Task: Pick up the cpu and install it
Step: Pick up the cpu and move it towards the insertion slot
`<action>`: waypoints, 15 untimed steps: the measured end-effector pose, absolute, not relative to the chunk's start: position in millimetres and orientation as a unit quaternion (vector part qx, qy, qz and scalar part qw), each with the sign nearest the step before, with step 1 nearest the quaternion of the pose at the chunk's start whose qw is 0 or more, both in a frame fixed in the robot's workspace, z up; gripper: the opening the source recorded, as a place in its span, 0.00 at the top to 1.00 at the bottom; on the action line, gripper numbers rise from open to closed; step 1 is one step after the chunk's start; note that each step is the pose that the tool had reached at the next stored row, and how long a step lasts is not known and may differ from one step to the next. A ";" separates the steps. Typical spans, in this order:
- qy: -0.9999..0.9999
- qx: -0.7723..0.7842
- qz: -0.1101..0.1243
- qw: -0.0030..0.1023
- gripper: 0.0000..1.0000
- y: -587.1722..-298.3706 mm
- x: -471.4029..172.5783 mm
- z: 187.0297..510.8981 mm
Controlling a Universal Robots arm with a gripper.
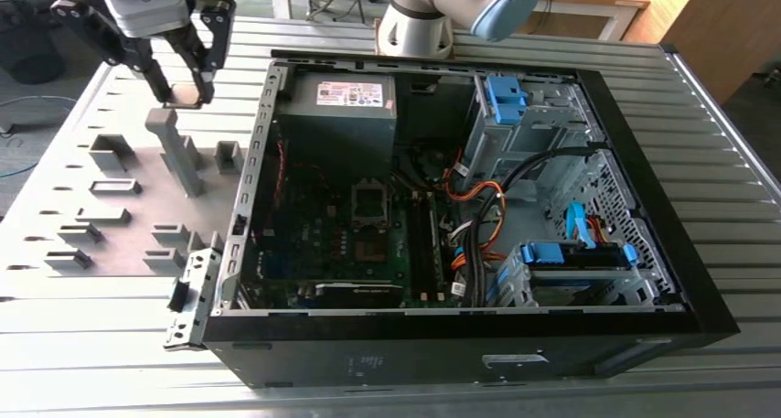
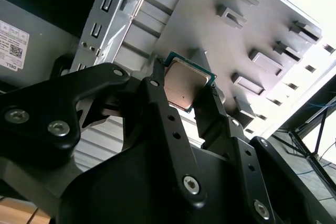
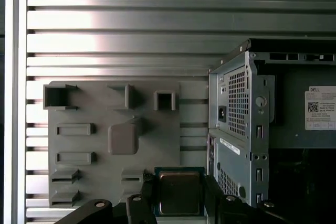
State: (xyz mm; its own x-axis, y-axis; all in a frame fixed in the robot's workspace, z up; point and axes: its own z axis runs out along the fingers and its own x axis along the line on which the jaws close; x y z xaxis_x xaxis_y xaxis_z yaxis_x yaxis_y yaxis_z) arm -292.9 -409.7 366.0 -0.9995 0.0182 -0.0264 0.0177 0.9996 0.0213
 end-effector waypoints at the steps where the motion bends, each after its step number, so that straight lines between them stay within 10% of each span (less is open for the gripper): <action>1: 1.000 0.009 0.011 0.013 0.53 -409.7 -290.3 366.0; 15: 1.000 0.009 0.011 0.013 0.53 -409.7 -254.7 365.7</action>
